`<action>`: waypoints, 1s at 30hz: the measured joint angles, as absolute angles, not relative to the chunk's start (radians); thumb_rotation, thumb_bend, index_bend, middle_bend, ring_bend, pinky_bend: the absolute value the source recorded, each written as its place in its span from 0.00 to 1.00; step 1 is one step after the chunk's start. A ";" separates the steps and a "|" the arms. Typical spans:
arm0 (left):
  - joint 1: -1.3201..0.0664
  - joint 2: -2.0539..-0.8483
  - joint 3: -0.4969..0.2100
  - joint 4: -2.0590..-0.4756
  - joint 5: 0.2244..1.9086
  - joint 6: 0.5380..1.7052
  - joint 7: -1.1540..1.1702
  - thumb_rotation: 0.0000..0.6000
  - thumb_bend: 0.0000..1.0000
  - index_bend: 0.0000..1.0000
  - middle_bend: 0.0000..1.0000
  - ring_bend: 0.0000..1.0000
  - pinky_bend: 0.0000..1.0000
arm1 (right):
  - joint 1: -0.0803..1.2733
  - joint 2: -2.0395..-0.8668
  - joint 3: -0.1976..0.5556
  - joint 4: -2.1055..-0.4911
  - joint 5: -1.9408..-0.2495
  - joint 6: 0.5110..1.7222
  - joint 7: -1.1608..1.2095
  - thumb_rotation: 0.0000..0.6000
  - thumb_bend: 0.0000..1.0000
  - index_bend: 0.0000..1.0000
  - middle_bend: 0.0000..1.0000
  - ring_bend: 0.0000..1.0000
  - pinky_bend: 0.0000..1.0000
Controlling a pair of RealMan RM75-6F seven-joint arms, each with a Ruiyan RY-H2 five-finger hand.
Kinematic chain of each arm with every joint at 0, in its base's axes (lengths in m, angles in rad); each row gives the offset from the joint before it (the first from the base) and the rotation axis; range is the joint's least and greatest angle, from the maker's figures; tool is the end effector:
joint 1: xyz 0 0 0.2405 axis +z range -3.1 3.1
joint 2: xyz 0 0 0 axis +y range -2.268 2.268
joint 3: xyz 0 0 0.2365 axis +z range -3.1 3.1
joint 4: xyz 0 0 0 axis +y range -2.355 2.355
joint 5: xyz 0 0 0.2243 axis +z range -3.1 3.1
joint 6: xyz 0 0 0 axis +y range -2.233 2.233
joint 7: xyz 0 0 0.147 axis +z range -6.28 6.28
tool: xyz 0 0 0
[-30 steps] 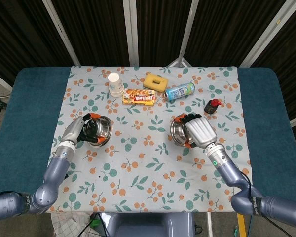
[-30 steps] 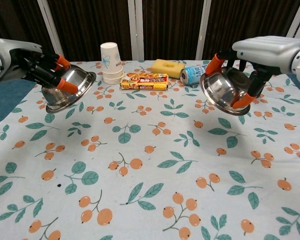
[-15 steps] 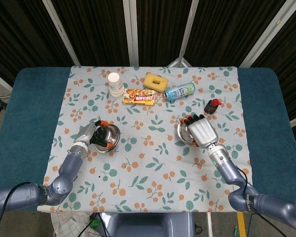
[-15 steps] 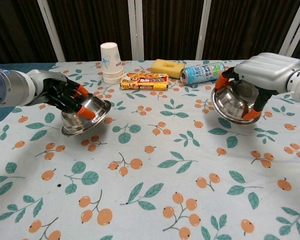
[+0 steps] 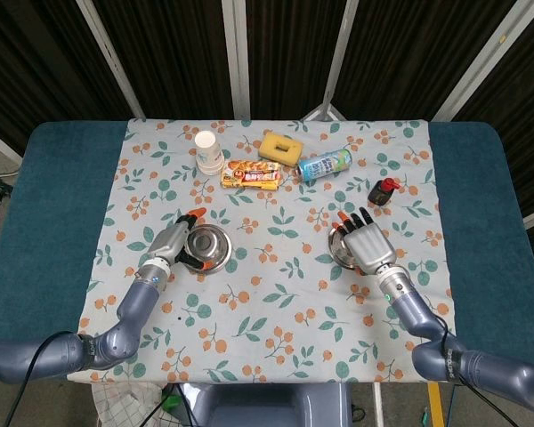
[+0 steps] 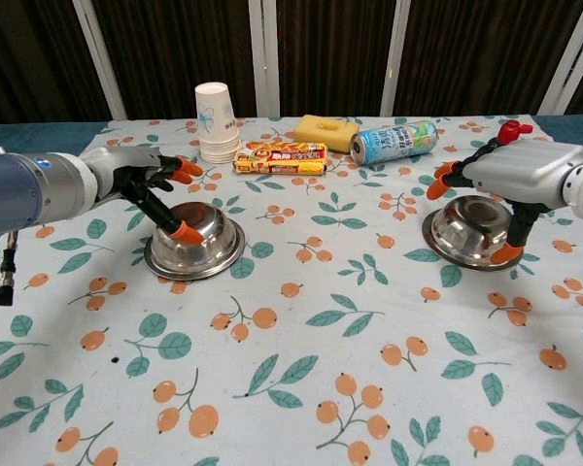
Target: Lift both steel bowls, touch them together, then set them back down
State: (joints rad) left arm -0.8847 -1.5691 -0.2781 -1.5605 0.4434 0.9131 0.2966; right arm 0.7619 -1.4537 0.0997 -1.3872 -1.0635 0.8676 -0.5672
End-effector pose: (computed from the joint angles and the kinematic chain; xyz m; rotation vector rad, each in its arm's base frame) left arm -0.1151 0.3520 -0.0462 -1.5015 -1.6151 -0.8686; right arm -0.1869 -0.3549 -0.0096 1.9639 -0.6583 0.5556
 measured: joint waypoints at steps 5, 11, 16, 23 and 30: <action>-0.884 -1.544 -0.275 -1.594 0.463 0.887 0.293 1.00 0.00 0.01 0.00 0.00 0.12 | 0.769 -1.439 0.113 -1.436 -1.007 0.852 -0.575 1.00 0.02 0.10 0.01 0.07 0.01; -0.867 -1.516 -0.289 -1.639 0.515 0.889 0.254 1.00 0.00 0.03 0.00 0.00 0.24 | 0.764 -1.421 0.148 -1.470 -0.989 0.897 -0.555 1.00 0.01 0.10 0.01 0.07 0.01; -0.834 -1.470 -0.271 -1.668 0.643 0.995 0.276 1.00 0.00 0.09 0.00 0.00 0.24 | 0.731 -1.399 0.189 -1.461 -1.018 1.025 -0.501 1.00 0.01 0.10 0.01 0.07 0.01; -0.729 -1.339 -0.188 -1.748 0.835 1.236 0.353 1.00 0.01 0.10 0.00 0.00 0.23 | 0.630 -1.285 0.215 -1.450 -1.088 1.176 -0.377 1.00 0.01 0.10 0.01 0.07 0.01; -0.590 -1.149 -0.057 -1.902 1.003 1.383 0.419 1.00 0.01 0.10 0.00 0.00 0.20 | 0.529 -1.152 0.172 -1.533 -1.151 1.212 -0.280 1.00 0.01 0.12 0.01 0.07 0.01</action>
